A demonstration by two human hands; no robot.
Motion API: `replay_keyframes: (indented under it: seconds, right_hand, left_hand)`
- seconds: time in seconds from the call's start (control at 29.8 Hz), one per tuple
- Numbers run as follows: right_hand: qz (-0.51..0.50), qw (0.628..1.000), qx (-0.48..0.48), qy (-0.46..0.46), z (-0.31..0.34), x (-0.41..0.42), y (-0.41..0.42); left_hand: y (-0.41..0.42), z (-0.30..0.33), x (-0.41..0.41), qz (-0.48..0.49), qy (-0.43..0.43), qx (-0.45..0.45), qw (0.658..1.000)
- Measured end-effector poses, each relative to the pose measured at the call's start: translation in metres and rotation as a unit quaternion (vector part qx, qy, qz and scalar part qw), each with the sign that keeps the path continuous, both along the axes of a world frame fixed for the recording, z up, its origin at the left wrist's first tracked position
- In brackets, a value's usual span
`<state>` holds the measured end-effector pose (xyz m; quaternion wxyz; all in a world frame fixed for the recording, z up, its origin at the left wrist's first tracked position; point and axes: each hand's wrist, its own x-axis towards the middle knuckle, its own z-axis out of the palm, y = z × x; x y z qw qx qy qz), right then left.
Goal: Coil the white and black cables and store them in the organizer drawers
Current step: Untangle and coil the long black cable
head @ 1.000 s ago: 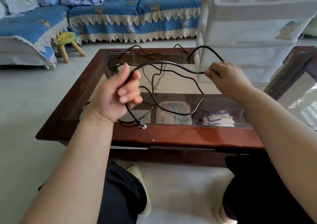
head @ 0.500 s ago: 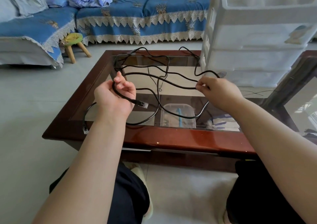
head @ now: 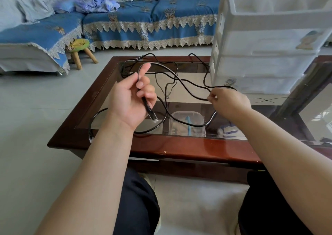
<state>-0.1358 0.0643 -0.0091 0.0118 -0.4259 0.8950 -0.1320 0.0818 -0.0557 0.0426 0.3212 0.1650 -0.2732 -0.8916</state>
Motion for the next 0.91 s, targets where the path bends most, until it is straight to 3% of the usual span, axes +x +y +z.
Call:
replay_keyframes:
  seconds: [0.1,0.2,0.37,0.5,0.8,0.91]
  right_hand:
    - [0.086,0.994,0.060,0.015,-0.001,0.019,0.000]
    - [0.169,0.982,0.079,0.046,-0.003,0.037,0.004]
    - [0.328,0.934,-0.021,0.138,-0.008,0.063,0.013]
    - [0.374,0.906,-0.128,0.150,-0.007,0.069,0.019]
    - [0.333,0.911,-0.242,0.032,0.007,0.049,0.027]
    - [0.271,0.929,-0.250,-0.016,0.013,0.043,0.029]
  left_hand:
    - [0.006,-0.002,-0.007,0.008,-0.085,-0.125,0.989]
    - [0.004,-0.007,-0.013,0.069,-0.196,-0.270,0.940]
    - [0.005,-0.015,-0.025,0.080,-0.284,-0.419,0.858]
    - [0.011,-0.019,-0.037,0.018,-0.324,-0.507,0.799]
    - [0.020,-0.018,-0.047,-0.165,-0.336,-0.496,0.784]
    - [0.024,-0.017,-0.050,-0.198,-0.330,-0.452,0.805]
